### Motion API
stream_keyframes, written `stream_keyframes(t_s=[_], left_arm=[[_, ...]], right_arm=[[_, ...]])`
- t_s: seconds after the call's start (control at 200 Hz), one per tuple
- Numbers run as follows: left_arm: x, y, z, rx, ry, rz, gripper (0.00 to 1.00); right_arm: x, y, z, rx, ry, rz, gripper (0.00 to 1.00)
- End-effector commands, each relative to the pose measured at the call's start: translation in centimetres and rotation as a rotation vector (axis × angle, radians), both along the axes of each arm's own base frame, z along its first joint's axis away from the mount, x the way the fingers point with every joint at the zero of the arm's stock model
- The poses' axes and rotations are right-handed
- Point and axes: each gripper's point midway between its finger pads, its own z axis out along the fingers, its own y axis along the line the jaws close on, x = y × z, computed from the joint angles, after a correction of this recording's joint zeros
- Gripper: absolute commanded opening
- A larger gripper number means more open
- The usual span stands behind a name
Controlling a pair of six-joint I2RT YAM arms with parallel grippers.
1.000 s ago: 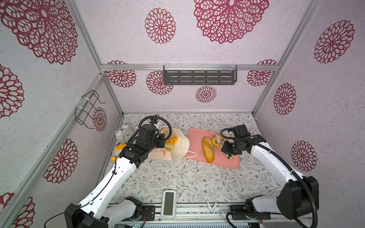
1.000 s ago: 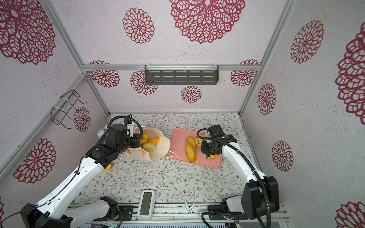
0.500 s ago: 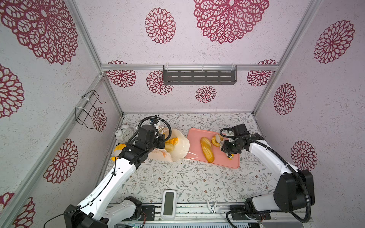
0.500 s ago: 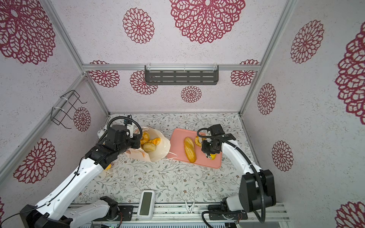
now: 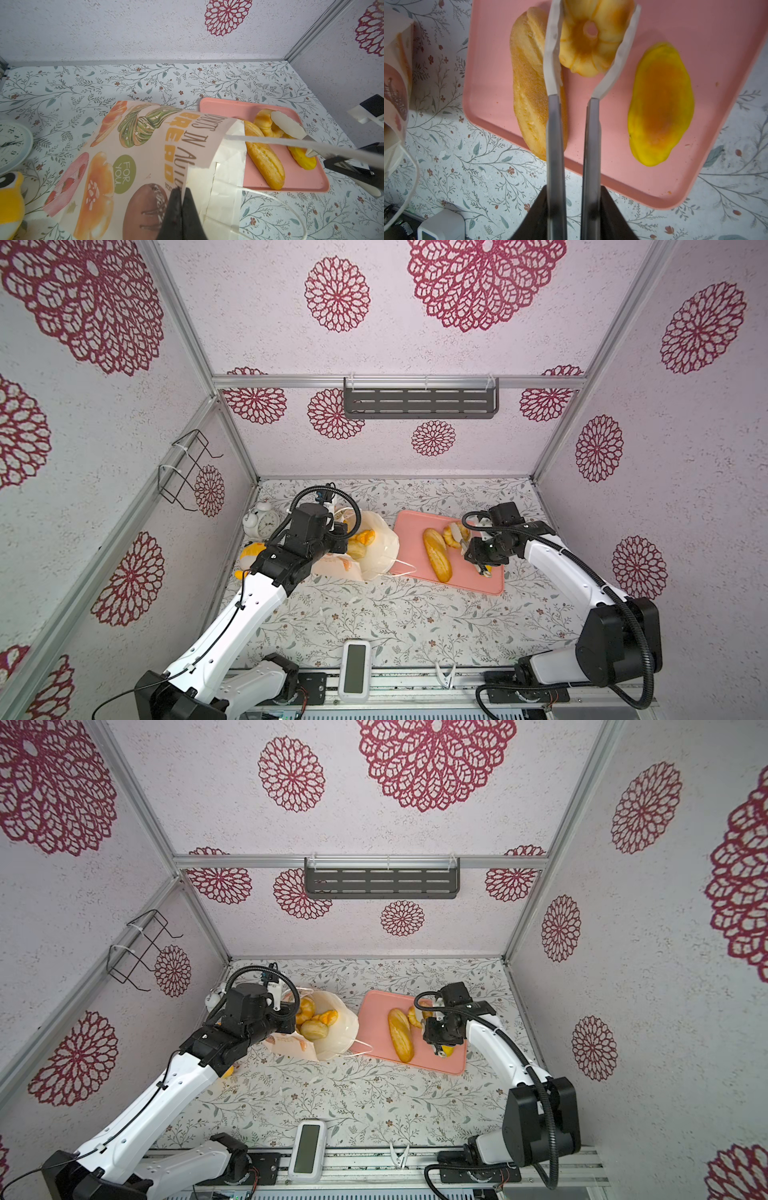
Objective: Take the fake bread out of the paper bag
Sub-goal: 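Lower the ring-shaped bread onto the tray and open the tongs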
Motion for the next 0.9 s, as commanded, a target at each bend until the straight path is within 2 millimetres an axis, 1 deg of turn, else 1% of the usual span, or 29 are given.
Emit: stream_keyframes(t_s=[0.0, 0.615, 0.896], left_arm=[[0.14, -0.07, 0.77, -0.013, -0.033, -0.002, 0.0], [0.1, -0.01, 0.4, -0.007, -0.027, -0.002, 0.0], [0.1, 0.0, 0.4, -0.005, -0.028, -0.001, 0.0]], right_arm=[[-0.13, -0.1, 1.07, 0.001, -0.025, 0.017, 0.38], [-0.31, -0.33, 1.17, -0.007, -0.025, 0.008, 0.43], [-0.21, -0.3, 1.76, 0.005, -0.053, -0.003, 0.46]])
